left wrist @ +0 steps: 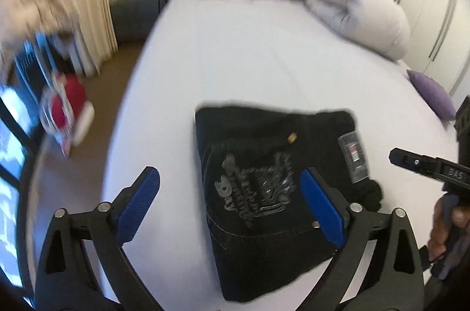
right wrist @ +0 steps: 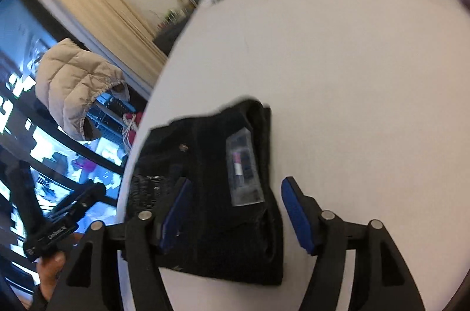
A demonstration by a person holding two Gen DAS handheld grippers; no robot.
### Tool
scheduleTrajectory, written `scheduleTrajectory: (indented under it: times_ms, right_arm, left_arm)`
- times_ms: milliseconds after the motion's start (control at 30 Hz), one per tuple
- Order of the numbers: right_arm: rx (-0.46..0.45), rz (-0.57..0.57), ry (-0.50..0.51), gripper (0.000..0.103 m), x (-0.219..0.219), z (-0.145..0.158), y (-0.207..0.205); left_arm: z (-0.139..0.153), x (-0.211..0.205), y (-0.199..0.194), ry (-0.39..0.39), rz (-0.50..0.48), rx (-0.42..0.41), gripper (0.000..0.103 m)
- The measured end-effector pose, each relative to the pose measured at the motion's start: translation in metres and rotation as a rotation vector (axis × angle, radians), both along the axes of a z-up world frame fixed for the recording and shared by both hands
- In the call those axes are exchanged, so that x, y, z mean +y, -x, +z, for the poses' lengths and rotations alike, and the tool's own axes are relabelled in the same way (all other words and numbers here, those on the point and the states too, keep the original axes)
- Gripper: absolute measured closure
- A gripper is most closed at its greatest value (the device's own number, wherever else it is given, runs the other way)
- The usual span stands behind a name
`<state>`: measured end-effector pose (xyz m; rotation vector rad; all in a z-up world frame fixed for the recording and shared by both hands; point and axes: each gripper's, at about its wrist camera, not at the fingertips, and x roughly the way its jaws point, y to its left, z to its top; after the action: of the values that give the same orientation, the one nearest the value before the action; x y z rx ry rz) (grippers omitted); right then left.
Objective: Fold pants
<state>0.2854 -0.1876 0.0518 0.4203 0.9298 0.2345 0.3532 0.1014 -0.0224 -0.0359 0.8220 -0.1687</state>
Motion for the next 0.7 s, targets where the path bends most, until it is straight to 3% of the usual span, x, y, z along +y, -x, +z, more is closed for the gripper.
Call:
scheduleTrajectory:
  times_ms: [167,300,433,533,600,700]
  right_arm:
    - [-0.145,-0.018,0.045,0.024,0.012,0.059,0.043]
    - [-0.238,-0.021,0.081,0.020,0.022,0.096,0.075]
    - [-0.396,-0.079,0.134,0.000,0.025,0.134,0.119]
    - [-0.532,-0.130,0.150,0.000,0.024,0.162,0.153]
    - [-0.591,-0.162,0.169,0.000,0.025,0.179,0.169]
    - [-0.687,-0.235,0.212,0.000,0.023,0.200,0.196]
  left_arm:
    - [0.060,-0.027,0.039,-0.020,0.027,-0.118,0.000]
    - [0.104,-0.047,0.084,-0.099,0.055,-0.234,0.000]
    - [0.161,-0.070,0.142,-0.209,0.115,-0.429,0.000]
    - [0.197,-0.075,0.186,-0.227,0.145,-0.542,0.000]
    - [0.216,-0.077,0.210,-0.205,0.132,-0.576,0.000]
    - [0.230,-0.085,0.247,-0.245,0.172,-0.635,0.000]
